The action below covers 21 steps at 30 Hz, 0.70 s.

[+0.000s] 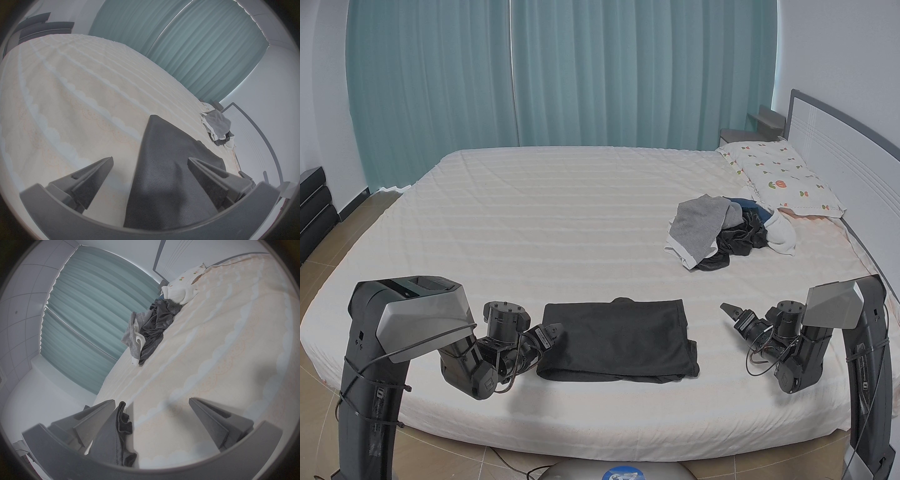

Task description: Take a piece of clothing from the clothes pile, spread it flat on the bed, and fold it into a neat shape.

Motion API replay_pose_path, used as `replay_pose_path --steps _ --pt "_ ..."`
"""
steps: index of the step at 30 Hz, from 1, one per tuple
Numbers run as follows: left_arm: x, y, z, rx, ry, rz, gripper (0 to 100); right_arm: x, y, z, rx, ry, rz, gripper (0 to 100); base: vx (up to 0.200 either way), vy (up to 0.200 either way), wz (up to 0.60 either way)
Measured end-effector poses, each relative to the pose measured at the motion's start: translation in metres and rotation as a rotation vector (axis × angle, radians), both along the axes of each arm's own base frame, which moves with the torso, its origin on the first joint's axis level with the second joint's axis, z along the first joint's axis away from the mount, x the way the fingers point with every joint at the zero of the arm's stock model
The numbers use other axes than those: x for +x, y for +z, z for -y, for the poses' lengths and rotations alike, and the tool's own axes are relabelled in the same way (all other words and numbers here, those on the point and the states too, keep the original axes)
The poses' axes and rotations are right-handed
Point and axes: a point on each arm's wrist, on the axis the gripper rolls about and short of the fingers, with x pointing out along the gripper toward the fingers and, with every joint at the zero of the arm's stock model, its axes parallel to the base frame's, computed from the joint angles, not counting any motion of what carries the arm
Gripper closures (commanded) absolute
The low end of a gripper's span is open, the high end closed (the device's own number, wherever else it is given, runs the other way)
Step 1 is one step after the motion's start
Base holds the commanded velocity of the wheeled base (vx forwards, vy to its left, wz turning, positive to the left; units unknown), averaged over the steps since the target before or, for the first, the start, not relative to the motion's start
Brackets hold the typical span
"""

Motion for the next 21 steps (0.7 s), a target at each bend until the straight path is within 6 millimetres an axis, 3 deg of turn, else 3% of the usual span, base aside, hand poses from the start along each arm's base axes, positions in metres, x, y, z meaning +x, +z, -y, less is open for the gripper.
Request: replay_pose_path --steps 2,3,21 --pt "-0.0006 -0.0001 0.0014 0.000 -0.004 0.000 0 0.0000 -0.0002 0.0000 -0.001 0.000 0.000 0 0.000 0.000 0.00" --pt "-0.0009 -0.0001 0.0025 0.000 -0.006 0.001 100 -0.0001 -0.0003 0.0000 -0.002 0.000 -0.001 0 0.000 0.000 0.00" --pt "-0.0036 -0.0010 0.0056 0.087 -0.023 0.015 100 -0.0004 -0.0006 -0.0002 -0.002 0.003 -0.002 0 0.000 0.000 0.00"
